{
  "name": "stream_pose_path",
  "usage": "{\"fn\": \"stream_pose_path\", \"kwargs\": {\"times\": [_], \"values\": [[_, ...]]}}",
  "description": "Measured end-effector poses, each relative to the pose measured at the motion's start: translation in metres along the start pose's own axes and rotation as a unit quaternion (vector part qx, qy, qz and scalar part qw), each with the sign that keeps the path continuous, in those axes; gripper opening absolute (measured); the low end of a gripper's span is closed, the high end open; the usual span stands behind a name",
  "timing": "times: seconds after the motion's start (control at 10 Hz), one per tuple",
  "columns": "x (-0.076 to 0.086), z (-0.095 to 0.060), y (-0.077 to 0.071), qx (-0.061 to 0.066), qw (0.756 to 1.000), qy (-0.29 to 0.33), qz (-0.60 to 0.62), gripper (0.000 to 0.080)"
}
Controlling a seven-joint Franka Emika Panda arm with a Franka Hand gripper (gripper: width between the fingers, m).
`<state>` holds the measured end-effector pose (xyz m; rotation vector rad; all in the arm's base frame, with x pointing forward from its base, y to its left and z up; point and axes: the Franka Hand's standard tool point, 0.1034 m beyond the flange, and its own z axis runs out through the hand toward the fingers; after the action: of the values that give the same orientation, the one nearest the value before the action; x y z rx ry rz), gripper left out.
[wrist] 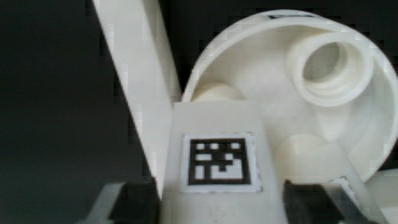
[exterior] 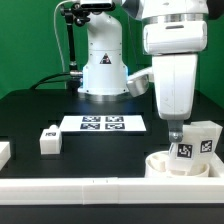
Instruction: Assemble stool
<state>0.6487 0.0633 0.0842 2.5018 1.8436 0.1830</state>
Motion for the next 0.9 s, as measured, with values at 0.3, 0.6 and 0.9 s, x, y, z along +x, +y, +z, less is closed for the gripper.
{"fn": "stream_pose_path", "kwargs": {"times": [0.3, 0.6, 0.9], "values": [[-0.0058, 0.0003, 0.0012, 0.0, 0.992, 0.003, 0.124, 0.0336], [-0.006, 0.0009, 0.0011, 0.002, 0.963, 0.009, 0.268, 0.0337], [-0.0041, 0.0011, 0.0002, 0.006, 0.917, 0.012, 0.398, 0.0337]]}}
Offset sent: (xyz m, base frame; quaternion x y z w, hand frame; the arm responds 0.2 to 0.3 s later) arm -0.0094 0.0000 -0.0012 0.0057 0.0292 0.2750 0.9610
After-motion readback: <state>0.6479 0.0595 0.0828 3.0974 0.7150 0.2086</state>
